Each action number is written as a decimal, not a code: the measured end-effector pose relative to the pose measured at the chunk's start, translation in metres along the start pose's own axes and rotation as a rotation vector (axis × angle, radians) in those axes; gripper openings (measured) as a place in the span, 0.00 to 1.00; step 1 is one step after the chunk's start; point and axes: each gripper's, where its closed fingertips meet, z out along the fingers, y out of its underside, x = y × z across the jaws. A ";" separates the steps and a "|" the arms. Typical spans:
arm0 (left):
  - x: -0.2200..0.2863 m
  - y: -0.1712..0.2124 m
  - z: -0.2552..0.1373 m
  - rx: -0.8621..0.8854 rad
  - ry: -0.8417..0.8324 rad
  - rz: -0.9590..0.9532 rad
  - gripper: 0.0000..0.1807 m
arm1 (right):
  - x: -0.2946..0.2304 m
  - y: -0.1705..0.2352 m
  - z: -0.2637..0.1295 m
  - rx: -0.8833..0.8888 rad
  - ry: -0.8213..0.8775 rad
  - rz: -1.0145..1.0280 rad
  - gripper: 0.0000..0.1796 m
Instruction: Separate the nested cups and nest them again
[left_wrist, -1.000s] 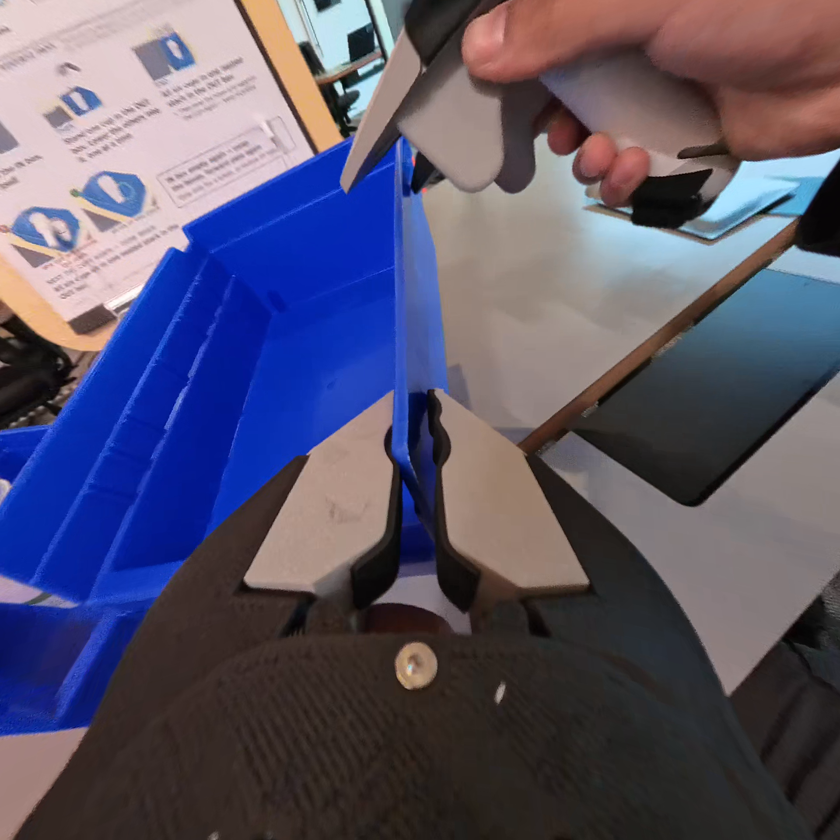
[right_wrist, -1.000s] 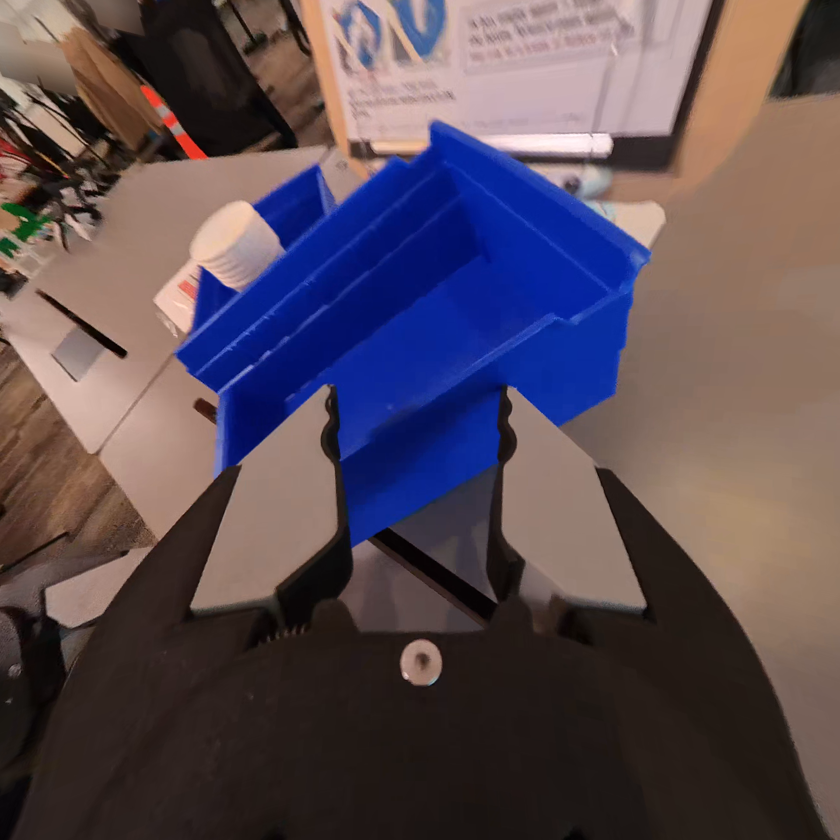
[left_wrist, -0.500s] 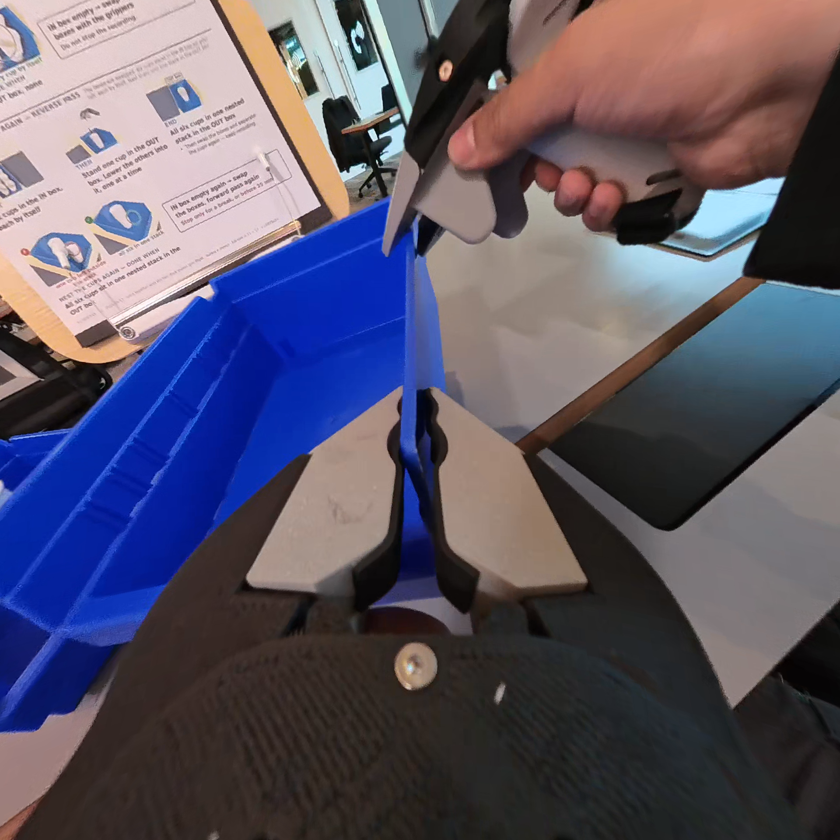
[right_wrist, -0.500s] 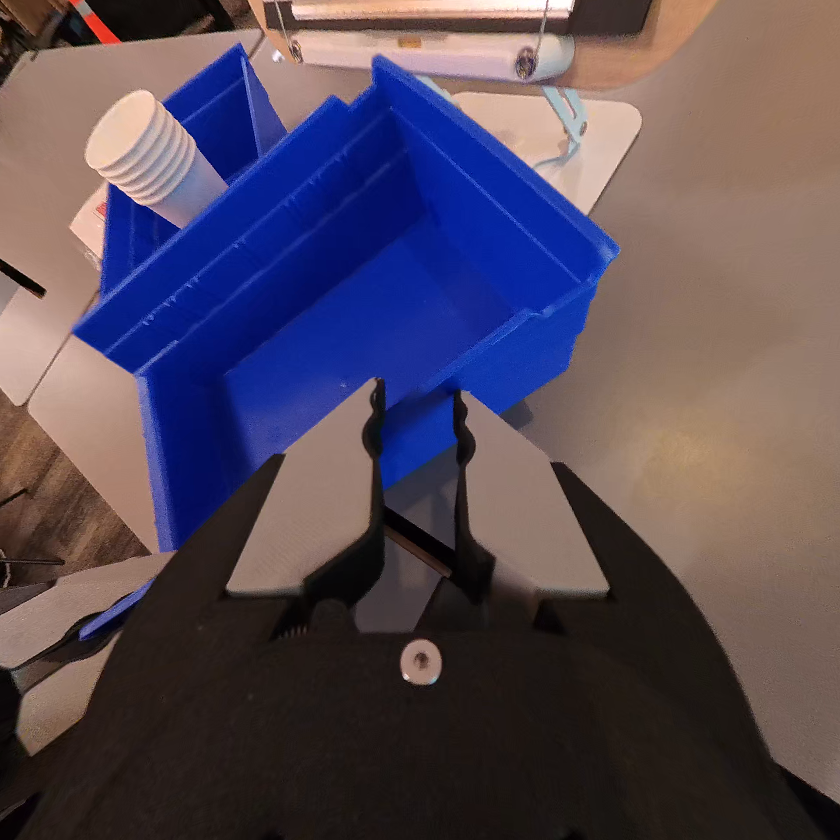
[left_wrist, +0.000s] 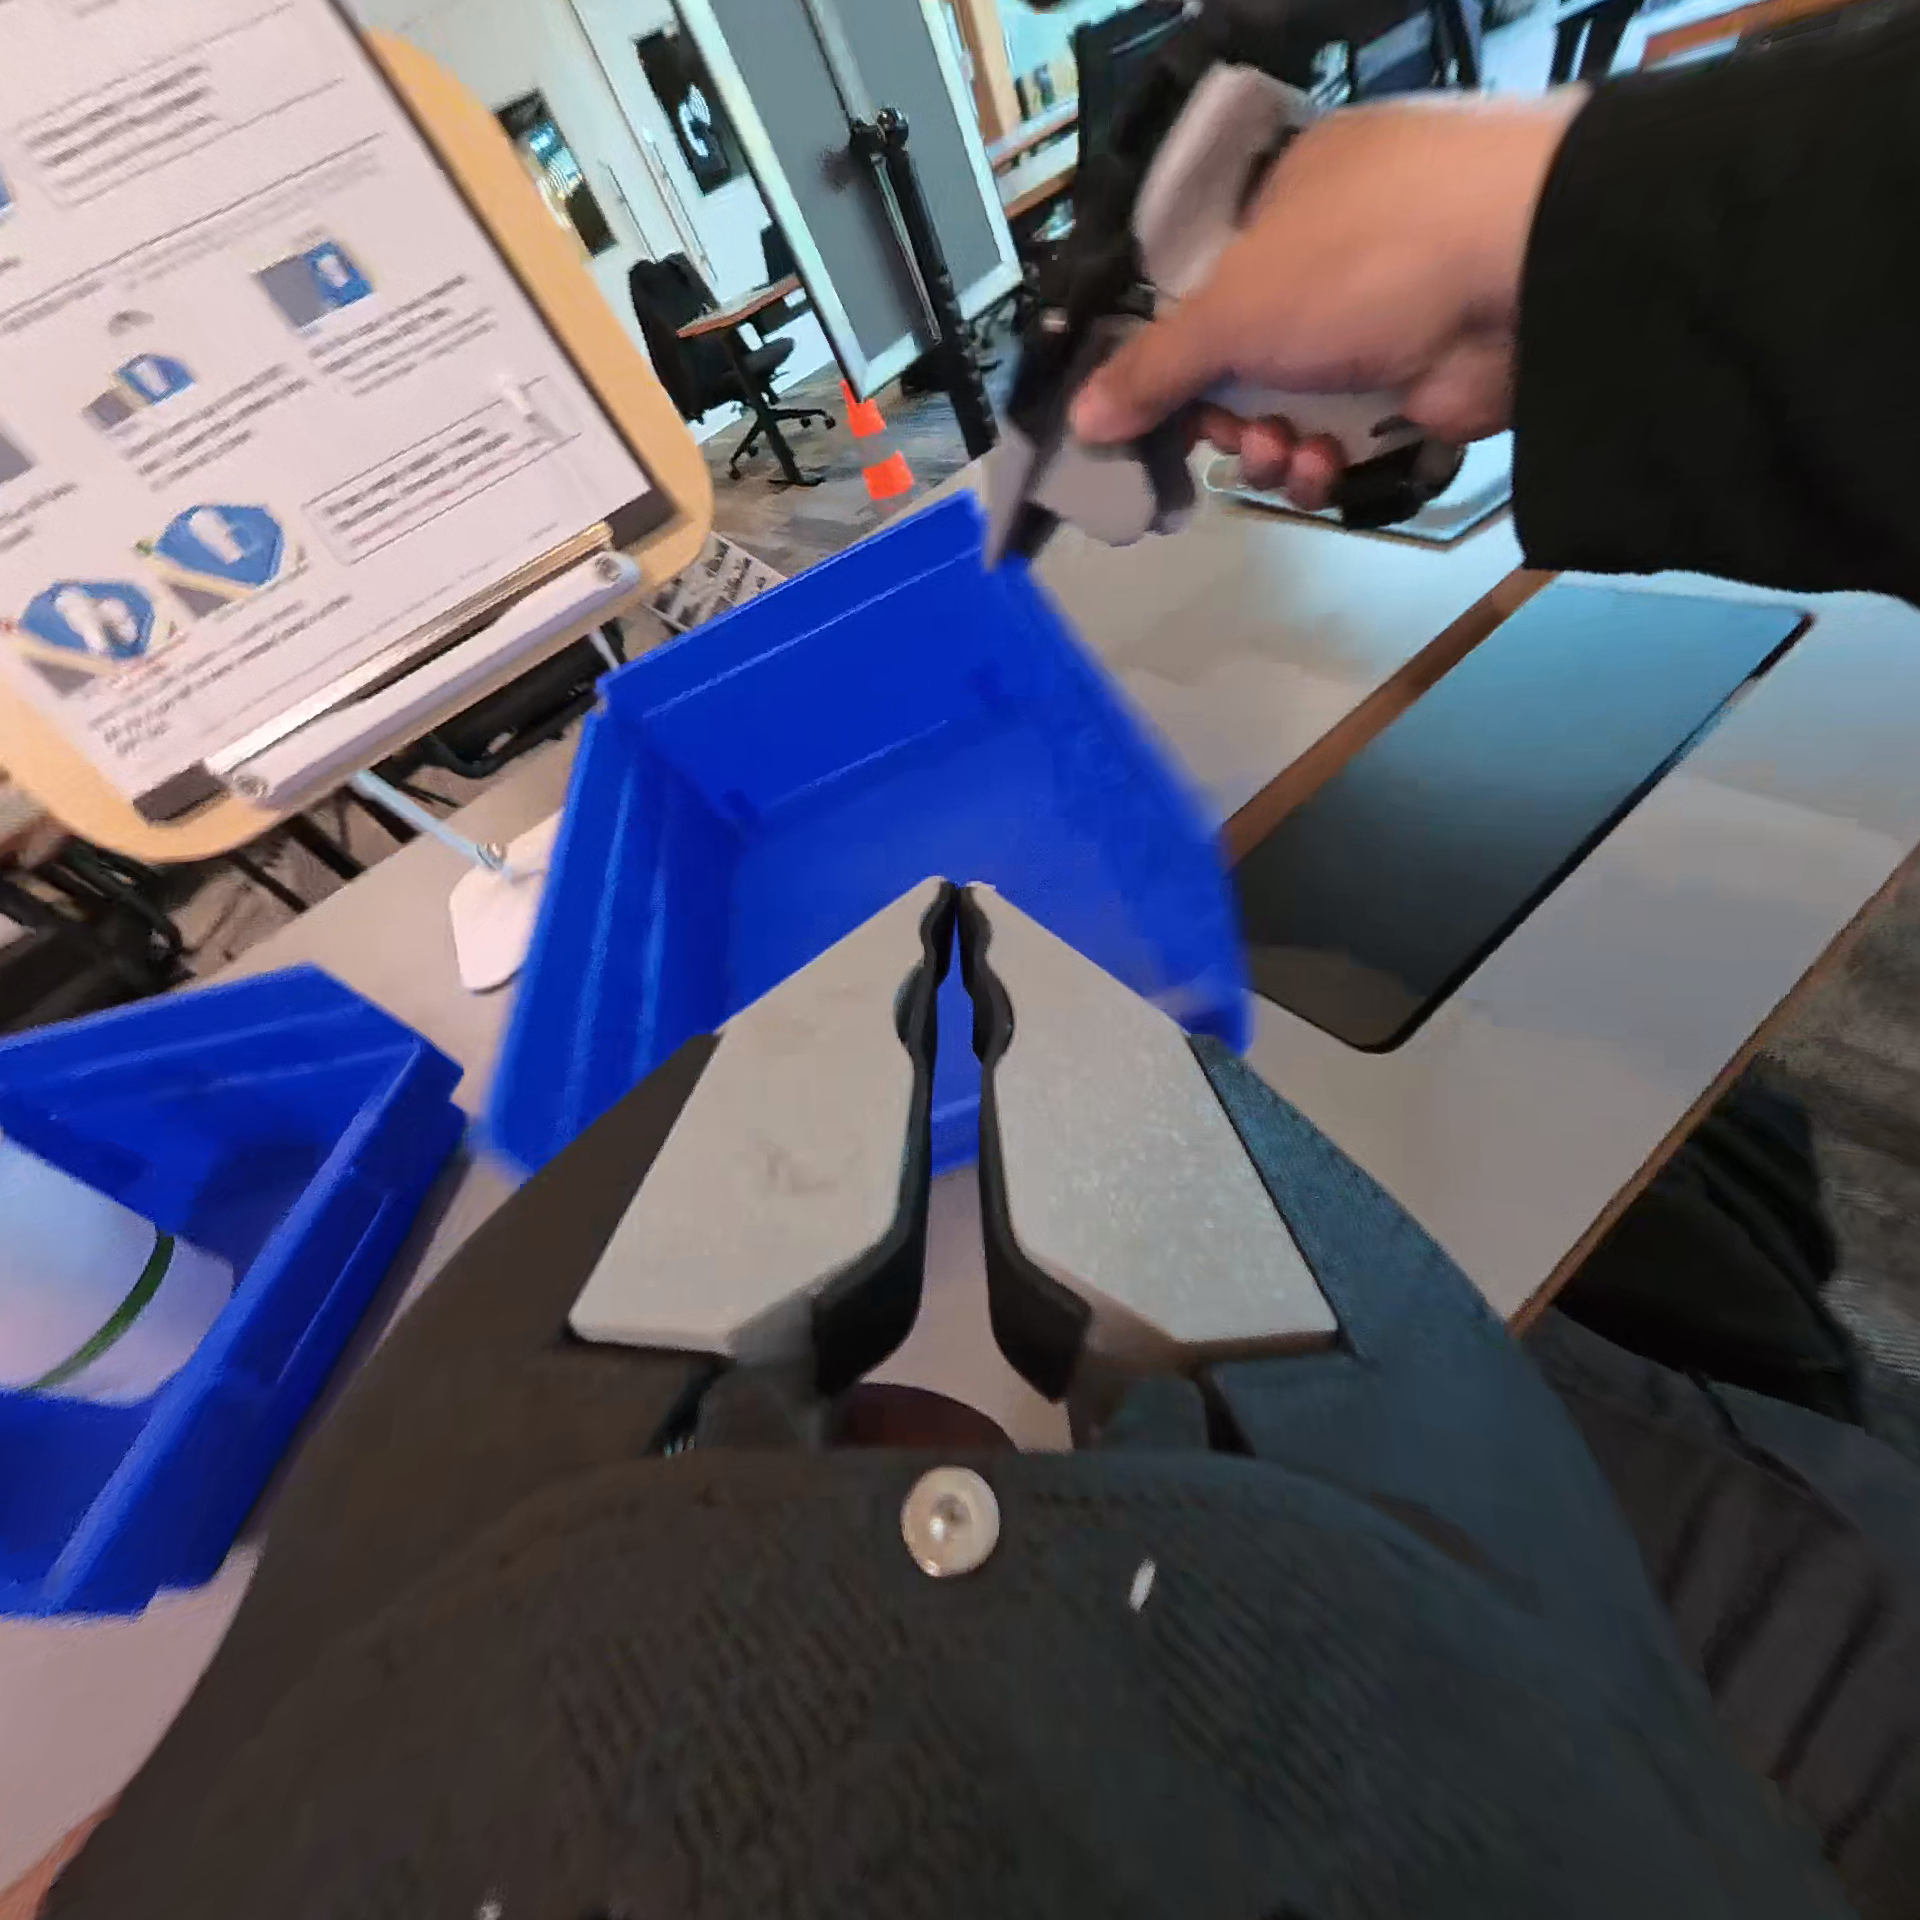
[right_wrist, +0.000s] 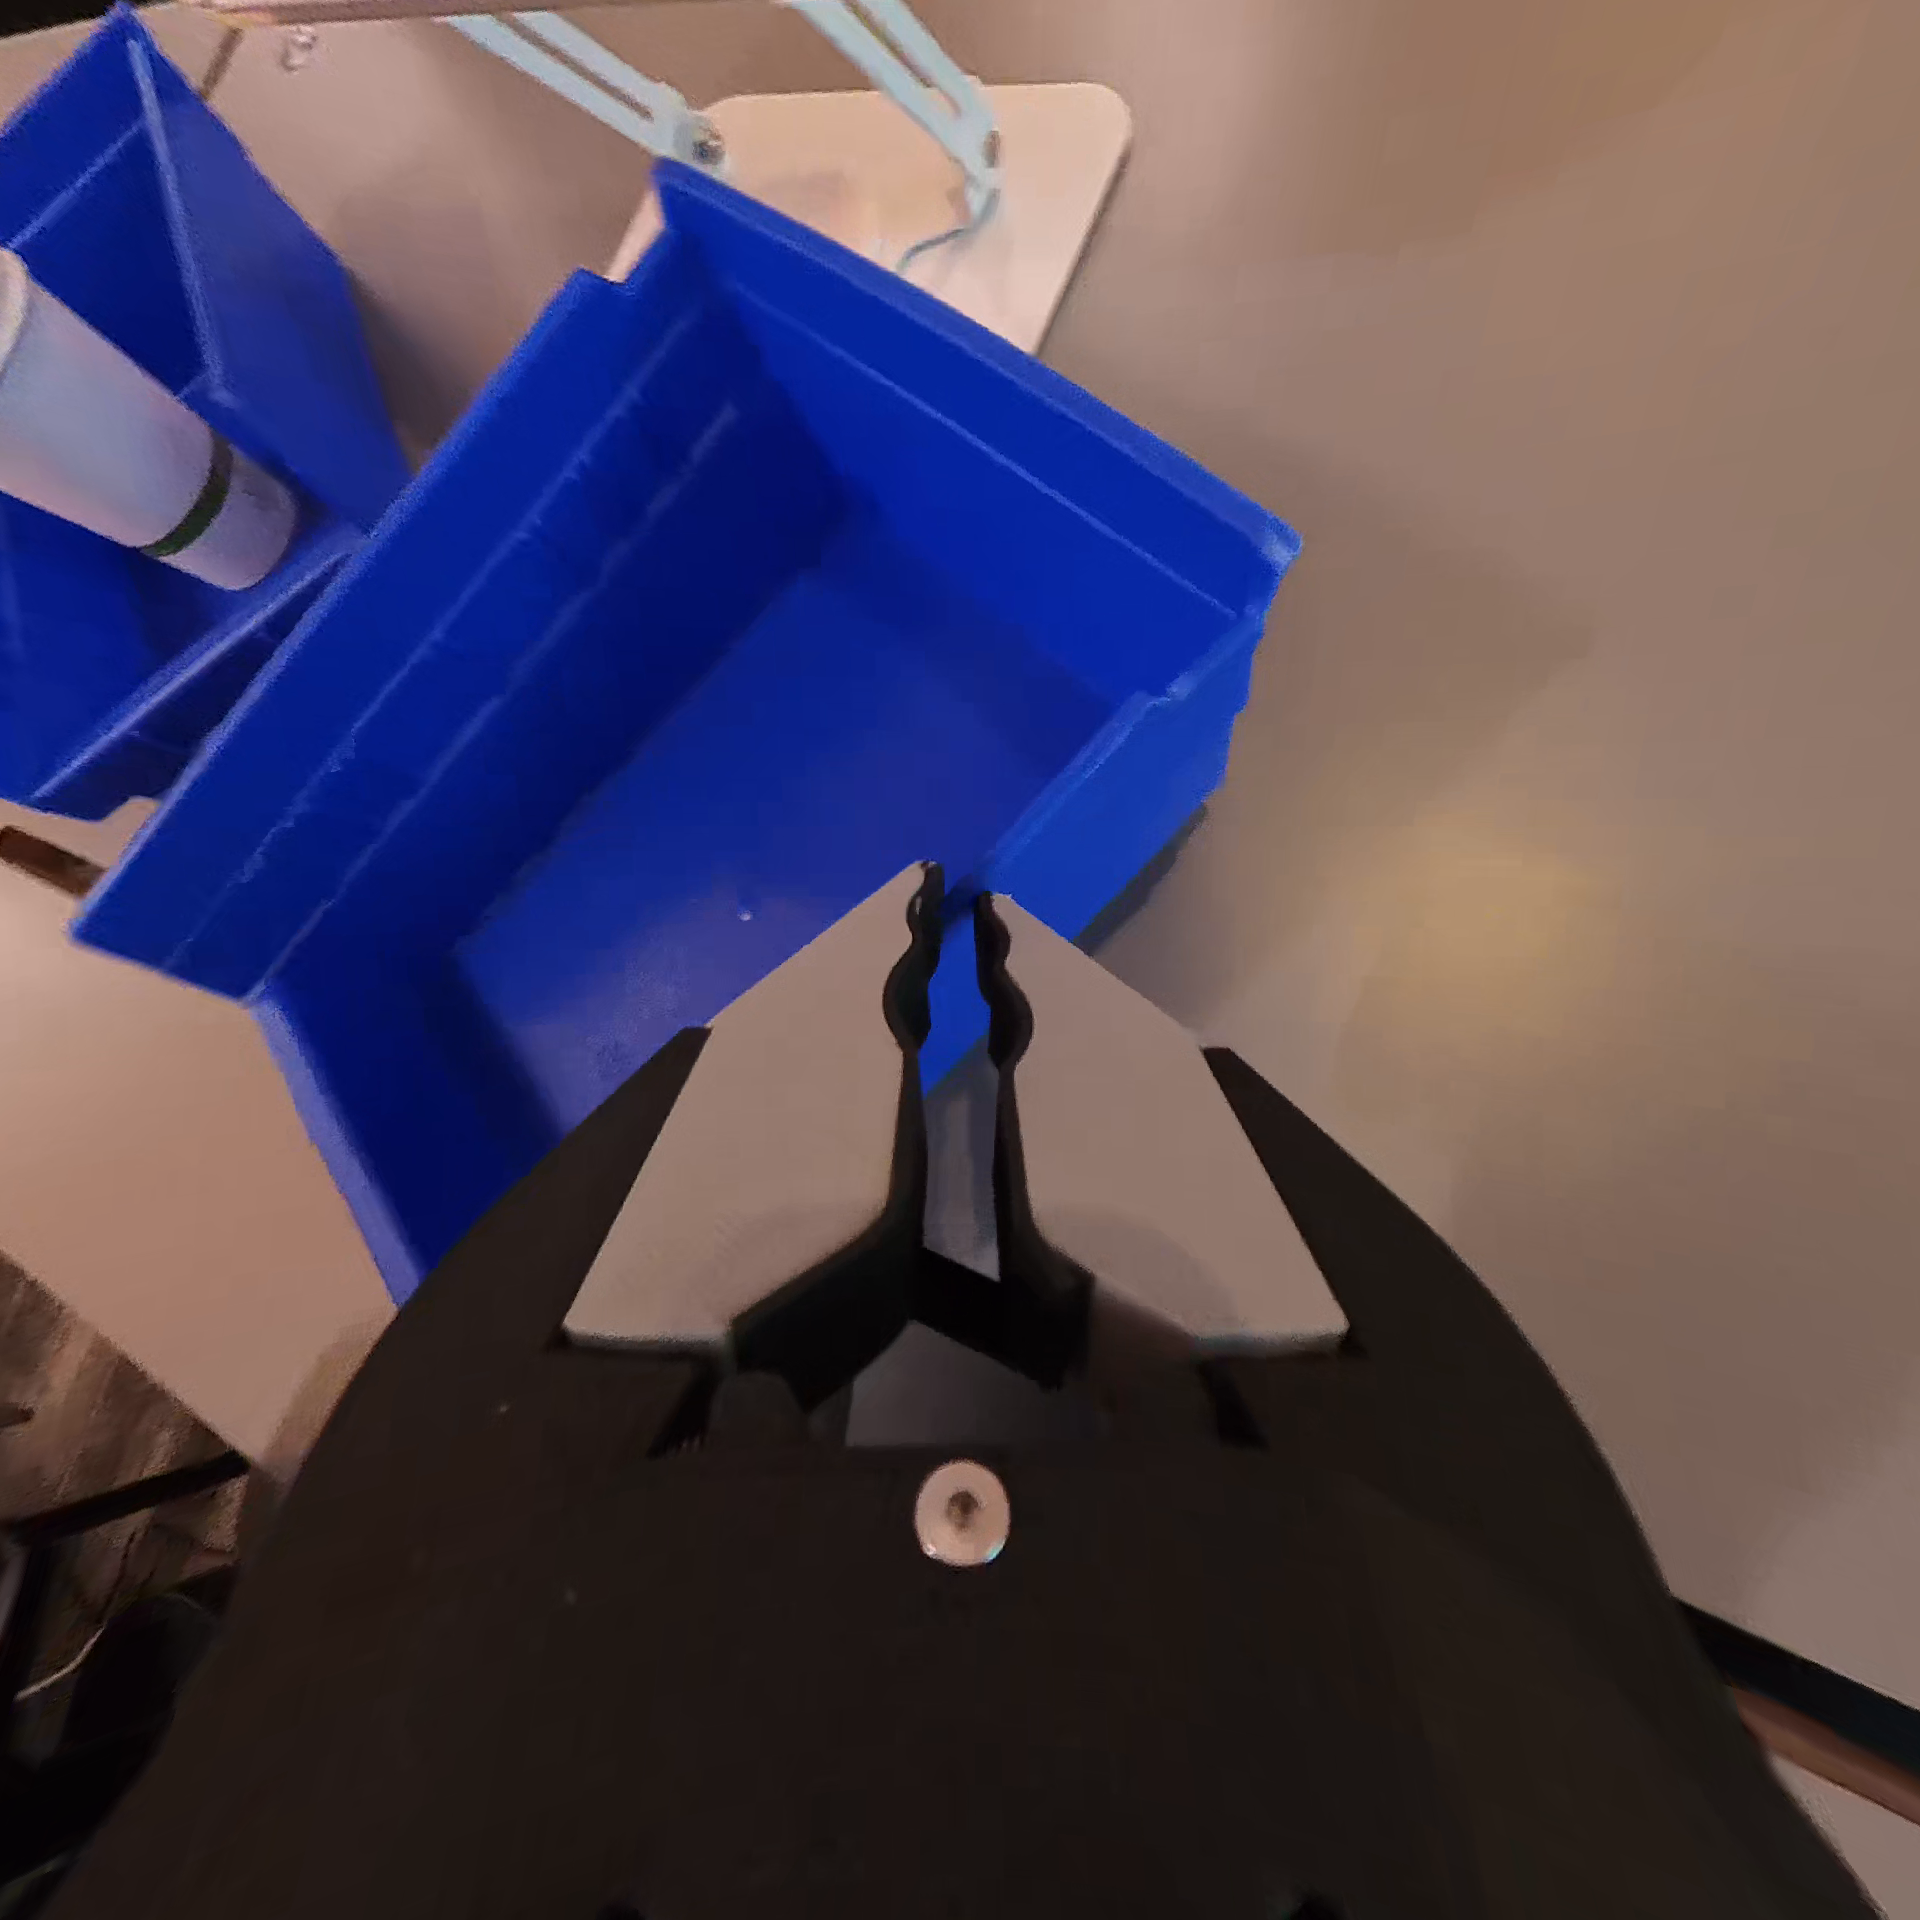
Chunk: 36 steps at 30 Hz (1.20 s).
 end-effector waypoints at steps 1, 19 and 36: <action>-0.006 0.001 -0.006 0.007 0.005 -0.021 0.02 | 0.009 0.000 -0.001 0.000 0.014 0.007 0.01; -0.213 0.150 -0.002 -0.316 -0.237 -0.258 0.00 | 0.110 -0.032 0.001 -0.059 0.214 -0.071 0.01; -0.327 0.236 -0.061 -0.477 -0.477 -0.269 0.00 | 0.135 -0.055 0.012 0.007 0.268 -0.041 0.01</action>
